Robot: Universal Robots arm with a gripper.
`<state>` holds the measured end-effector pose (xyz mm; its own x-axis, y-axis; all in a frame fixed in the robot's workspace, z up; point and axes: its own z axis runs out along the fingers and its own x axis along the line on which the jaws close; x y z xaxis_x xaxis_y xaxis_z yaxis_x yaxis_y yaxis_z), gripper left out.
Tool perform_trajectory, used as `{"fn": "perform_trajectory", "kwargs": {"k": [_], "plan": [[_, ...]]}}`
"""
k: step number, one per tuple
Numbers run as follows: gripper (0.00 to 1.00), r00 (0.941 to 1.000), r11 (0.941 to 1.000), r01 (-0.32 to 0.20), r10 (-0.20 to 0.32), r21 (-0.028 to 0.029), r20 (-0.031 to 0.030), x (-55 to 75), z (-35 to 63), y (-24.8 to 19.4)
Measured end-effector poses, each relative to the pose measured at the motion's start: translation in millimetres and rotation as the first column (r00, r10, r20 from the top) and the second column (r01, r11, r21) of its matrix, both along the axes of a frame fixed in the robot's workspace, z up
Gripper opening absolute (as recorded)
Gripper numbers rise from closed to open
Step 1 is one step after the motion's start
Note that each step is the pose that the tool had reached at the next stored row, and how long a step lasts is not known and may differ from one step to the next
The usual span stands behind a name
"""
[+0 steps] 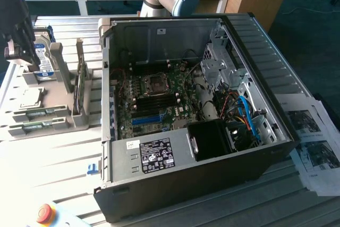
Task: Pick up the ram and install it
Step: 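Pick up the ram and move it above insertion slot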
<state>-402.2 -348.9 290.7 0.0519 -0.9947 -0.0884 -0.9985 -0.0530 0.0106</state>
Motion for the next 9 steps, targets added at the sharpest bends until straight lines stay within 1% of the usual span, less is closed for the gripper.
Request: {"fn": "perform_trajectory", "kwargs": {"k": [8, 9], "plan": [[0.24, 1.0, 1.0, 0.0, 0.0, 0.0, 0.0, 0.0, 0.0, -0.1], [0.24, 1.0, 1.0, 0.0, 0.0, -0.0001, 0.0, 0.0, -0.1, -1.3]]}}
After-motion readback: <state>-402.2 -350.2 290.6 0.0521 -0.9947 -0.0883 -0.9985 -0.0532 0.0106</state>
